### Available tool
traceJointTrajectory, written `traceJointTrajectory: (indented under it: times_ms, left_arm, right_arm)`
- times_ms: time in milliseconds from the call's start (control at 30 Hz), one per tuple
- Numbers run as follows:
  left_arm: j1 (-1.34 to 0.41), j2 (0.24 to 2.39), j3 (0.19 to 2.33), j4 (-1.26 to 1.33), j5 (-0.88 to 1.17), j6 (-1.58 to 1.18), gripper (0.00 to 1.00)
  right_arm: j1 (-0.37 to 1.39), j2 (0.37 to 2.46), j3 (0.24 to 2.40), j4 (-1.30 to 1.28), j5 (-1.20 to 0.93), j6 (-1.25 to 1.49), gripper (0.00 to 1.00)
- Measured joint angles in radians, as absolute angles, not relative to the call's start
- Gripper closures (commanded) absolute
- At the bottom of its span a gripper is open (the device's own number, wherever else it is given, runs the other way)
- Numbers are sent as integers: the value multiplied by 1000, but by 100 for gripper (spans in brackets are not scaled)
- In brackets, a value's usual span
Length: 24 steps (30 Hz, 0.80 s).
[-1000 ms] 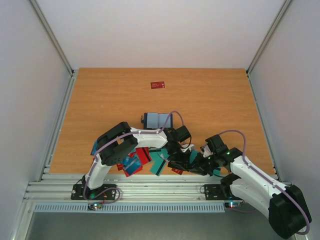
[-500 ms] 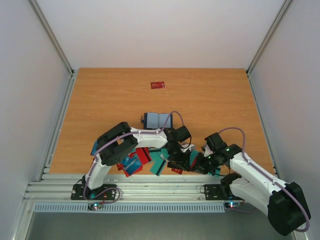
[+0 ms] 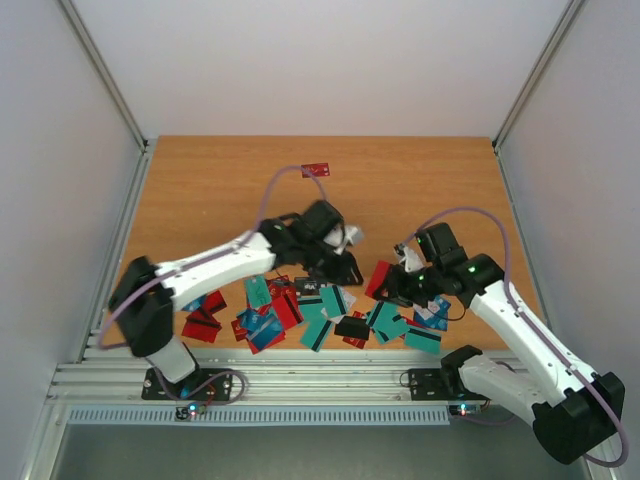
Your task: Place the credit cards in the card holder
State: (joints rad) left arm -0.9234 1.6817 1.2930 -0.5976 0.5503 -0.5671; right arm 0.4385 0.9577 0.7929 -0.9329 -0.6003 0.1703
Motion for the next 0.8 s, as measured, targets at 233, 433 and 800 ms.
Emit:
traceJointTrajectory:
  times_ms: [233, 433, 800]
  left_arm:
    - [-747, 1418, 1280, -624, 485, -536, 48]
    - [-637, 1311, 1259, -595, 617, -524, 44]
    - [-577, 1270, 1258, -398, 957, -576, 53]
  right_arm:
    - [438, 1015, 958, -873, -722, 77, 99]
    - [433, 1070, 1047, -731, -908, 47, 99]
    - [432, 1102, 1137, -596, -1177, 40, 97]
